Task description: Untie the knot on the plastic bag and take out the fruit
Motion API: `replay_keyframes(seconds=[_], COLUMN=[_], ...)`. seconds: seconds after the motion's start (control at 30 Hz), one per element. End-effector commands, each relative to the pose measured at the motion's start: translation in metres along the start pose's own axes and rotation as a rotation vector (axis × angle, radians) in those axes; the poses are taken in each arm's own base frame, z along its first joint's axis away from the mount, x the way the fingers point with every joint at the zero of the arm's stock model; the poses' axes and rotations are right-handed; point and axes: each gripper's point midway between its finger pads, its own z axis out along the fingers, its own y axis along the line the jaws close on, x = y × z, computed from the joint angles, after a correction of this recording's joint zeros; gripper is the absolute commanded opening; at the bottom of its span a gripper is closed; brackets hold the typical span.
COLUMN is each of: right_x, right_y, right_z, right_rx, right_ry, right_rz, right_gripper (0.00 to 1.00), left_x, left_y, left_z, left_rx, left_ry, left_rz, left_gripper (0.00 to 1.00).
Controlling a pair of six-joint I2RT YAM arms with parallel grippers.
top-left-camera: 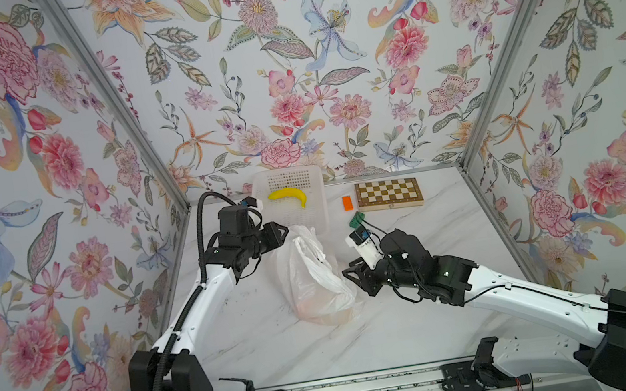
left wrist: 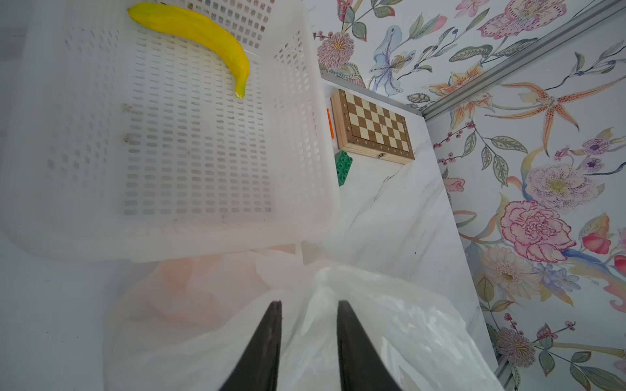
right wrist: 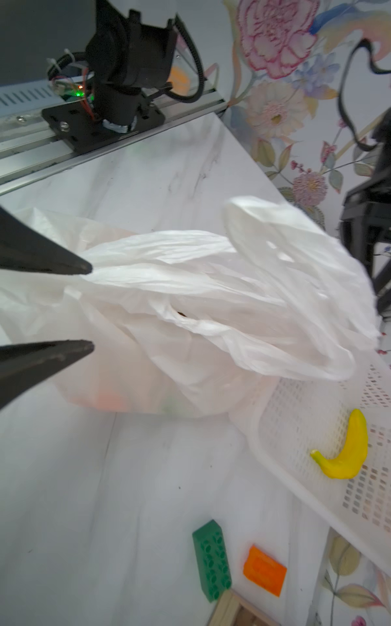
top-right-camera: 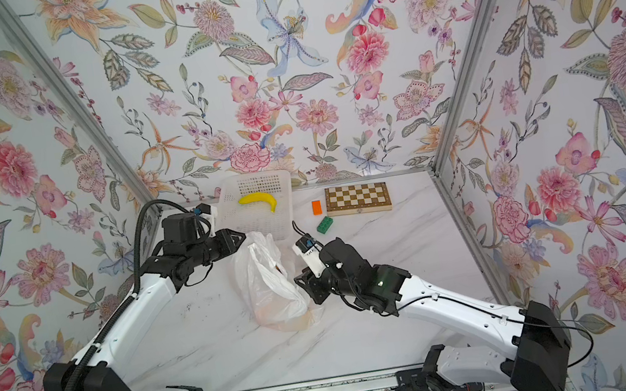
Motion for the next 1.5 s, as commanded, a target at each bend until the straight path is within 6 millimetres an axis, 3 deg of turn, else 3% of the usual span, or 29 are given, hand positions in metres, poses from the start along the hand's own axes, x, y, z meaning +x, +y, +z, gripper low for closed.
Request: replay_keyframes(seconds=[0.0, 0.17, 0.33, 0.4, 0.57, 0.67, 0.7, 0.8, 0.87, 0.97, 1.13, 1.33, 1.47], right_x=[-0.038, -0.052, -0.044, -0.037, -0.025, -0.018, -0.015, -0.008, -0.006, -0.011, -0.021, -0.039, -0.049], right_y=[-0.002, -0.015, -0.023, -0.026, -0.022, -0.019, -0.020, -0.021, -0.021, -0.031, -0.048, -0.046, -0.066], right_z=[-0.003, 0.015, 0.045, 0.058, 0.089, 0.105, 0.109, 0.118, 0.119, 0.113, 0.094, 0.087, 0.079], right_rx=[-0.047, -0.078, -0.066, -0.061, -0.107, -0.135, -0.132, -0.134, -0.133, -0.093, -0.083, -0.173, -0.128], right_ry=[-0.076, -0.040, 0.066, 0.108, 0.193, 0.230, 0.243, 0.279, 0.288, 0.262, 0.176, 0.074, 0.000], right_rz=[0.134, 0.286, 0.344, 0.355, 0.390, 0.403, 0.411, 0.442, 0.444, 0.457, 0.548, 0.599, 0.671], right_gripper=[0.38, 0.40, 0.42, 0.43, 0.63, 0.63, 0.61, 0.40, 0.21, 0.02, 0.00, 0.00, 0.00], left_x=[0.014, 0.044, 0.076, 0.081, 0.085, 0.082, 0.081, 0.082, 0.082, 0.079, 0.076, 0.078, 0.079], left_y=[0.005, 0.013, 0.014, 0.005, -0.011, -0.019, -0.021, -0.022, -0.019, -0.018, -0.023, -0.027, -0.035], left_z=[-0.017, -0.027, -0.027, -0.024, -0.006, 0.001, 0.003, 0.012, 0.016, 0.019, 0.026, 0.046, 0.047], left_rx=[-0.043, -0.064, -0.035, 0.025, 0.122, 0.144, 0.151, 0.151, 0.131, 0.111, 0.128, 0.106, 0.122], left_ry=[-0.001, 0.057, 0.149, 0.168, 0.201, 0.207, 0.209, 0.232, 0.239, 0.225, 0.205, 0.241, 0.244], left_rz=[-0.046, -0.119, -0.133, -0.125, -0.124, -0.084, -0.078, -0.073, -0.064, -0.041, 0.002, 0.029, 0.052], left_gripper=[0.31, 0.30, 0.27, 0.27, 0.34, 0.41, 0.44, 0.54, 0.61, 0.71, 0.81, 0.85, 0.85])
